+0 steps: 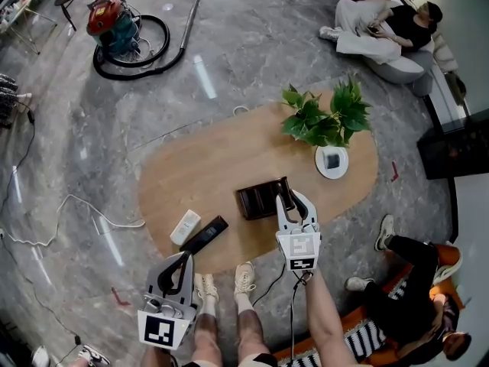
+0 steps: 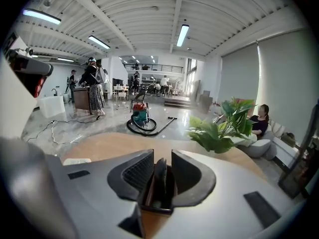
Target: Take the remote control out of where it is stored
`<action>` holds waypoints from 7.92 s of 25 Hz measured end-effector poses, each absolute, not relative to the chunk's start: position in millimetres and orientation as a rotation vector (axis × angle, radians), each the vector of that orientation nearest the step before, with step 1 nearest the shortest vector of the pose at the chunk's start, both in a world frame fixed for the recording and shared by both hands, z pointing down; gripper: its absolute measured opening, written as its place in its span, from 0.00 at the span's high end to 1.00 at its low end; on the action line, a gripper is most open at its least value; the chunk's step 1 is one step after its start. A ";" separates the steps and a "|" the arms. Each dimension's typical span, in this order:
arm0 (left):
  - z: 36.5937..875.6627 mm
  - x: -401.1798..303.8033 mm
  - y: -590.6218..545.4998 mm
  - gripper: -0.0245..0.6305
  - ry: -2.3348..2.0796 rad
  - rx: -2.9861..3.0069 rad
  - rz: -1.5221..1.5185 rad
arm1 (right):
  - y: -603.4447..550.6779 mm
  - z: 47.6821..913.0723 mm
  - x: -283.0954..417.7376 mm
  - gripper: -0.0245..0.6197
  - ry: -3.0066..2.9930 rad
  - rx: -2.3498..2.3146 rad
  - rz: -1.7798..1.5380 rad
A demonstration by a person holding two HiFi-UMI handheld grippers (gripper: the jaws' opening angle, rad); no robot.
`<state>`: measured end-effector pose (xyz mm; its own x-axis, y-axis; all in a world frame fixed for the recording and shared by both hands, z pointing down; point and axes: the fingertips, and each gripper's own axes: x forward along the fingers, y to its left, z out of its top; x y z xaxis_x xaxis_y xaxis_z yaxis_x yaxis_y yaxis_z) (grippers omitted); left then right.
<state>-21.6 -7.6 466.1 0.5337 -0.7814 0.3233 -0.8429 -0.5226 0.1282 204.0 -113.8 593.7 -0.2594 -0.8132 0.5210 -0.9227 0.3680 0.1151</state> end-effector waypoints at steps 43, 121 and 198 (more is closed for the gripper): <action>453.4 -27.5 16.6 0.96 -1.387 2.488 0.284 | -91.3 530.3 203.1 0.82 -2.181 1.523 0.110; 528.0 -86.1 108.4 0.96 -1.417 2.341 0.436 | 108.7 745.7 43.7 0.79 -2.153 0.880 -0.099; 270.8 -50.1 49.7 0.96 -1.429 2.569 0.332 | 15.5 327.3 109.0 0.95 -2.422 1.591 0.188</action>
